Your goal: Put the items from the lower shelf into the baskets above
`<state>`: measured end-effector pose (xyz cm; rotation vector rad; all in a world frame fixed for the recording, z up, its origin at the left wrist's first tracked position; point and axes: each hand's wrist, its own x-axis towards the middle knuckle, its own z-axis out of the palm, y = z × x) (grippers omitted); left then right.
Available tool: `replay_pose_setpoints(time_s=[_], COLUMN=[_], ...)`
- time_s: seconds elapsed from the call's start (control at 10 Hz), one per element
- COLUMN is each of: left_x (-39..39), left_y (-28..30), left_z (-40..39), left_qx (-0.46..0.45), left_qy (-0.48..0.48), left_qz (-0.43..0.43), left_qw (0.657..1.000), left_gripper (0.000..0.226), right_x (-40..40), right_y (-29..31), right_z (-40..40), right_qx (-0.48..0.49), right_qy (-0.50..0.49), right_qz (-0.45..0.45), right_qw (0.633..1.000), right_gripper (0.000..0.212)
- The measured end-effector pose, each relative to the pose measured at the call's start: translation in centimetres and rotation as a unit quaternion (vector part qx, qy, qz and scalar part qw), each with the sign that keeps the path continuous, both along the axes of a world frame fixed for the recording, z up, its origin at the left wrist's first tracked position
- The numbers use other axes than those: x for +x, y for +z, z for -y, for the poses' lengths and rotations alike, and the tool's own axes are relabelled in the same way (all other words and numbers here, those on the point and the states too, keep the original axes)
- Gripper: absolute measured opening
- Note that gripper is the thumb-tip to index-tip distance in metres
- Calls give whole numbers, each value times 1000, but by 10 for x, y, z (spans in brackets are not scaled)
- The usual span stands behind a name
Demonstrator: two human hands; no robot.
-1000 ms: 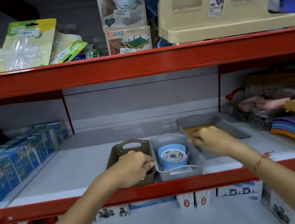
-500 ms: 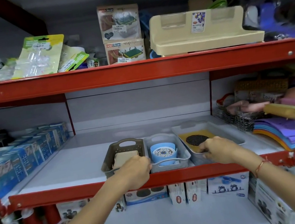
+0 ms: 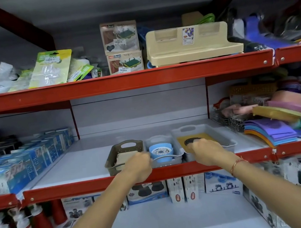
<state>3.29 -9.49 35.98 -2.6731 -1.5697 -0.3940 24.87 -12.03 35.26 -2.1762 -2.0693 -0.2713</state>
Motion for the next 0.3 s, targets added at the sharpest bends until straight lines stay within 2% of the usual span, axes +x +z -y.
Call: replay_pose_setpoints(time_s=[0.1,0.2,0.3], left_x=[4,4,1], left_y=[20,57,101], left_z=[2,-2,1], left_qx=[125,274,407], left_qy=[1,-42,-55], left_qz=[70,171,200], left_qw=[990,946,889], left_gripper=[32,36,42], right_x=[-10,-18,-25], right_y=[24,59,95], right_z=[12,23,28], right_qx=[119,300,470], right_qy=[19,90,133], right_qz=[0,-30,-8], right_qw=[993,949,873], right_gripper=[31,39,46])
